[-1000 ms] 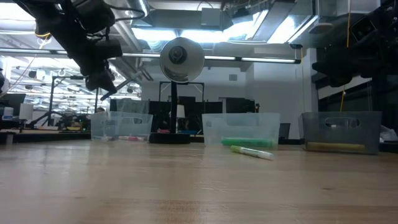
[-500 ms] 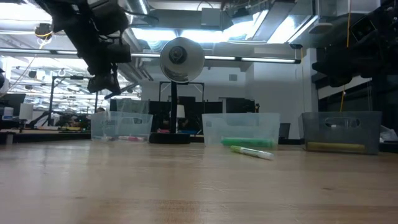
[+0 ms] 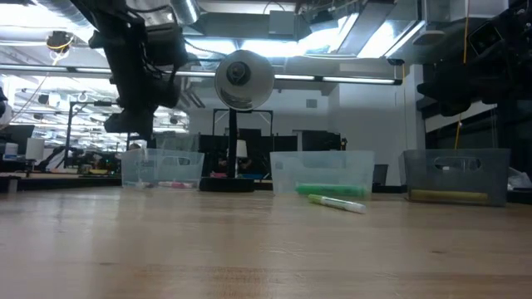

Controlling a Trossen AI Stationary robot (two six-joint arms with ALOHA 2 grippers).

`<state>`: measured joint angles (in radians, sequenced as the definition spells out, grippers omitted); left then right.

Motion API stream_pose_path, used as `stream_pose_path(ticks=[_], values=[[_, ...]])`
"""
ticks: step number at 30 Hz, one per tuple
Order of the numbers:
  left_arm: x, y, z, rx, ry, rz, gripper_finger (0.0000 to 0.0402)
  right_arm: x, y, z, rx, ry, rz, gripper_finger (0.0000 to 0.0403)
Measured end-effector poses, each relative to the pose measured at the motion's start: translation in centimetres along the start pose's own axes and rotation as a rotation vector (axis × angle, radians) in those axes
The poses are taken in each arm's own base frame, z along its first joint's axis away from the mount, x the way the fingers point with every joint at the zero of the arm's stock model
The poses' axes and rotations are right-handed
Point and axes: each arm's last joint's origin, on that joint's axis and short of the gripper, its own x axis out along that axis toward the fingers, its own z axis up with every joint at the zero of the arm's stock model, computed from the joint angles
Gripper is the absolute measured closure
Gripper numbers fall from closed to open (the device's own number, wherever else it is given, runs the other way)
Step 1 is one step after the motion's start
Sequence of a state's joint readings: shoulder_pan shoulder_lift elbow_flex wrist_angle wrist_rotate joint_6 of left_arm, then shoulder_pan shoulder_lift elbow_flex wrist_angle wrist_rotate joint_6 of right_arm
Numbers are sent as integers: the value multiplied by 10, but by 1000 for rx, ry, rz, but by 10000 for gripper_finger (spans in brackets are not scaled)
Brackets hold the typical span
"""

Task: Pick & Place Markers
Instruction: Put the blue marker in the left transparent bin, then put the yellow highlighter in the right transparent bin

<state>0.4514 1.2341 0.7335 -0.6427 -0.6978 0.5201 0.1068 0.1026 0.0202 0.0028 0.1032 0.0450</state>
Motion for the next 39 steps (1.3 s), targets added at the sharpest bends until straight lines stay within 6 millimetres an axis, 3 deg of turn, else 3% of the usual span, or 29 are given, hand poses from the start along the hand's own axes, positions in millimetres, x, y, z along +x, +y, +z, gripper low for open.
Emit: stream_pose_path(ticks=[9, 22, 39], values=[[13, 4, -3, 32, 71, 2, 349, 0, 0, 0, 0, 0, 0, 209], [13, 4, -2, -23, 70, 6, 316, 0, 0, 0, 0, 1, 0, 209], [-10, -11, 13, -73, -30, 123, 335, 0, 0, 0, 0, 0, 0, 209]])
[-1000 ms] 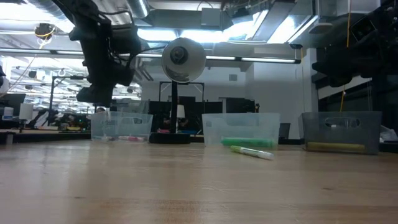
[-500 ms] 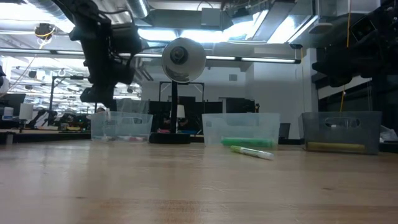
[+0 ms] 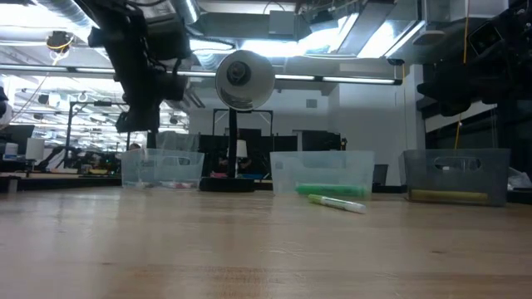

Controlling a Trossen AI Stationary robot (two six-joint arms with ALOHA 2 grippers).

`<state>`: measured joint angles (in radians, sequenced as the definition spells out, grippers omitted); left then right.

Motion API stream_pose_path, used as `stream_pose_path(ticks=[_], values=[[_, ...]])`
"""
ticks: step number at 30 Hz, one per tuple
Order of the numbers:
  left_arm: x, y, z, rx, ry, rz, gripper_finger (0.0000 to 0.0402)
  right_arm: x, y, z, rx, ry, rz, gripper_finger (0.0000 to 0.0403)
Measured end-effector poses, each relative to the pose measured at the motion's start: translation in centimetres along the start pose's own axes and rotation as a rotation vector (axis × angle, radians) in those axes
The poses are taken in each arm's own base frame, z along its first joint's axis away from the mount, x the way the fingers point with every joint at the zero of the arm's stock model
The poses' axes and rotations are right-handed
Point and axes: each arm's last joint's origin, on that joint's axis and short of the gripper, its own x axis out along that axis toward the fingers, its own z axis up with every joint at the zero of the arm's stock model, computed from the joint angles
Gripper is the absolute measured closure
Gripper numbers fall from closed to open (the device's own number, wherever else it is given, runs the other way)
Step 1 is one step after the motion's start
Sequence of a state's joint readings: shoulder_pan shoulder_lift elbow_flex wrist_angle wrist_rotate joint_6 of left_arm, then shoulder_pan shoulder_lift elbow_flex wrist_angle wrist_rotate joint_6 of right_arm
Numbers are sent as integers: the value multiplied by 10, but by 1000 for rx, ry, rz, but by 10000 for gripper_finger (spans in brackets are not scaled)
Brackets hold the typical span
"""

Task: Pick & Place Markers
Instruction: Put the yellow highlighter in the right transparent bin

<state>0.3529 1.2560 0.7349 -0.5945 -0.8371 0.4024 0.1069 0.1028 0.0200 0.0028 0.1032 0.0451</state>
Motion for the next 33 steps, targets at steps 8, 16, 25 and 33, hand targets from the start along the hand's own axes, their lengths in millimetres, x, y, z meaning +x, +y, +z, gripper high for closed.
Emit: stream_pose_path(ticks=[8, 16, 25, 33], values=[[-24, 2, -1, -80, -108, 16, 338, 0, 0, 0, 0, -1, 0, 209], [-53, 4, -1, -191, -274, 1, 339, 0, 0, 0, 0, -1, 0, 209], [-87, 0, 16, -325, -618, -198, 341, 0, 0, 0, 0, 0, 0, 209], [-117, -11, 26, -364, -884, -527, 341, 0, 0, 0, 0, 0, 0, 209]])
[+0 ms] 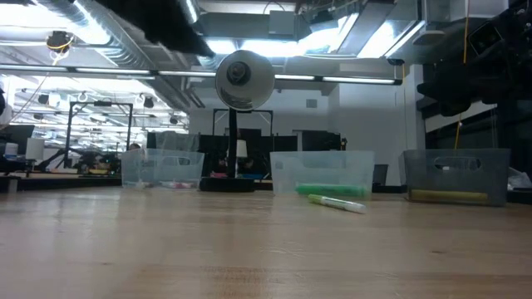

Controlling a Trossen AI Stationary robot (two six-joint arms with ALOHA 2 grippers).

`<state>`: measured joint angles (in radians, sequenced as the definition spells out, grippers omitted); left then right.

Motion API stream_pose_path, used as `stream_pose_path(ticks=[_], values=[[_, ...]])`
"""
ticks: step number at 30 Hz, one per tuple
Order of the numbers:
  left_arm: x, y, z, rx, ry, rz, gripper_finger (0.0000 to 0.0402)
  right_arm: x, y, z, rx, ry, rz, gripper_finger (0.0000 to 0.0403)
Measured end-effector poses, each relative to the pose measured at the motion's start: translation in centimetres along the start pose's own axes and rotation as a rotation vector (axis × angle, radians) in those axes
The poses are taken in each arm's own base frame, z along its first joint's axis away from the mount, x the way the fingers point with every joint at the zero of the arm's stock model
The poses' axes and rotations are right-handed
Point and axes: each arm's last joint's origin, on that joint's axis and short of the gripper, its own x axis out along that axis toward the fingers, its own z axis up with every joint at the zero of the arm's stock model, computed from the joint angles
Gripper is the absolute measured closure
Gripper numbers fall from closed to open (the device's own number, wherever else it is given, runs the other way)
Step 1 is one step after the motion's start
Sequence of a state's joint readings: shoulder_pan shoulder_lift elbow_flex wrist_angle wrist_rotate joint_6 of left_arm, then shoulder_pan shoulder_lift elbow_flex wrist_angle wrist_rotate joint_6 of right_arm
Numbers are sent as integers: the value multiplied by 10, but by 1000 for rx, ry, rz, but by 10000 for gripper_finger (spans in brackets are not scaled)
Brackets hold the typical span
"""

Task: Pick & Place Markers
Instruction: Put the yellow highlighter in the right transparent bin

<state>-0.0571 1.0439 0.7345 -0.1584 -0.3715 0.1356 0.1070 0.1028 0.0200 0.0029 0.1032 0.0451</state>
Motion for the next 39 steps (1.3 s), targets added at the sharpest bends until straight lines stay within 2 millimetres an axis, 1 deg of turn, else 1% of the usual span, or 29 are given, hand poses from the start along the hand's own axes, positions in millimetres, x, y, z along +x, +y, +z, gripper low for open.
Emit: stream_pose_path(ticks=[3, 8, 10, 16, 18, 23, 26, 33, 39], values=[[-3, -11, 6, -29, -57, -95, 340, 0, 0, 0, 0, -1, 0, 209], [-8, -34, 10, -23, -101, -173, 341, 0, 0, 0, 0, 0, 0, 209], [-8, -42, 12, -26, -86, -205, 340, 0, 0, 0, 0, 0, 0, 209], [-7, -74, 27, 1, -28, -317, 336, 0, 0, 0, 0, 0, 0, 209], [-6, -87, 33, 4, -1, -389, 336, 0, 0, 0, 0, 0, 0, 209], [-3, -120, 43, -44, 43, -637, 332, 0, 0, 0, 0, 0, 0, 209], [0, -139, 47, -84, 78, -715, 325, 0, 0, 0, 0, 0, 0, 209], [10, -180, 36, -115, 198, -757, 310, 0, 0, 0, 0, 0, 0, 209], [15, -207, 21, -107, 282, -773, 307, 0, 0, 0, 0, 0, 0, 209]])
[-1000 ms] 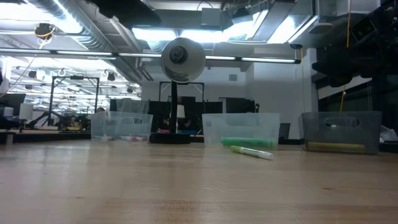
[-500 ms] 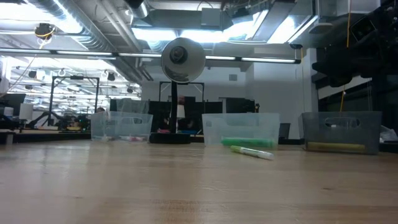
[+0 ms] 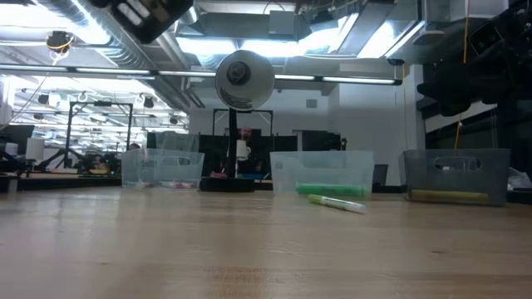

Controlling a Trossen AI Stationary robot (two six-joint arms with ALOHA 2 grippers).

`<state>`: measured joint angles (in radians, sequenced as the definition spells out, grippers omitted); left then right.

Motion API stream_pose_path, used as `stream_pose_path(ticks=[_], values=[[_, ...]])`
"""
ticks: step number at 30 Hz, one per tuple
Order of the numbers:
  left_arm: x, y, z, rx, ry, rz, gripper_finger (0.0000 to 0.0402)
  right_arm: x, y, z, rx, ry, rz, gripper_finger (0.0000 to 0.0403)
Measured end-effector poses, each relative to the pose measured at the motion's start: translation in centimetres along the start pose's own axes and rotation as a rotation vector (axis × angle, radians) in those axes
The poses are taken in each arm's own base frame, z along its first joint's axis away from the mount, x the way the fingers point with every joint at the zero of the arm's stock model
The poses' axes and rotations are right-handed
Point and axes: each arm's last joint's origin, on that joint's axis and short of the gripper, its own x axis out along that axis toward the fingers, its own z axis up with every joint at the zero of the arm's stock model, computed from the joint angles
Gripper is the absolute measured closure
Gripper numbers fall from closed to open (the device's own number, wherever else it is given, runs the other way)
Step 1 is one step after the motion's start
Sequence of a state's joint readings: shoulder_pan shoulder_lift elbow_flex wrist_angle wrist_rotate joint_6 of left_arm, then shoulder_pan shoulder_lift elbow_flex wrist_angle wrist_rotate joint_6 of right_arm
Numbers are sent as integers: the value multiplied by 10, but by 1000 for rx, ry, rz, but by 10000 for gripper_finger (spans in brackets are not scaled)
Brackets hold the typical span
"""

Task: Pick & Place Markers
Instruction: Put the yellow highlighter in the right transparent bin

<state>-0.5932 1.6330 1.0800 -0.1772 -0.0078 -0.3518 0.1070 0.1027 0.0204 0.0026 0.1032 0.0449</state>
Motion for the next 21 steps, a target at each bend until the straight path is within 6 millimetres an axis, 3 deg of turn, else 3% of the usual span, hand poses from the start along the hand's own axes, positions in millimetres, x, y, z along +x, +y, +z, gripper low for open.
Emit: stream_pose_path(ticks=[6, 15, 21], values=[[17, -20, -5, 8, 29, -9, 310, 0, 0, 0, 0, 0, 0, 209], [41, -53, 10, 87, 68, -37, 311, 0, 0, 0, 0, 0, 0, 209], [59, -70, 8, 130, 126, 8, 311, 0, 0, 0, 0, 0, 0, 209]])
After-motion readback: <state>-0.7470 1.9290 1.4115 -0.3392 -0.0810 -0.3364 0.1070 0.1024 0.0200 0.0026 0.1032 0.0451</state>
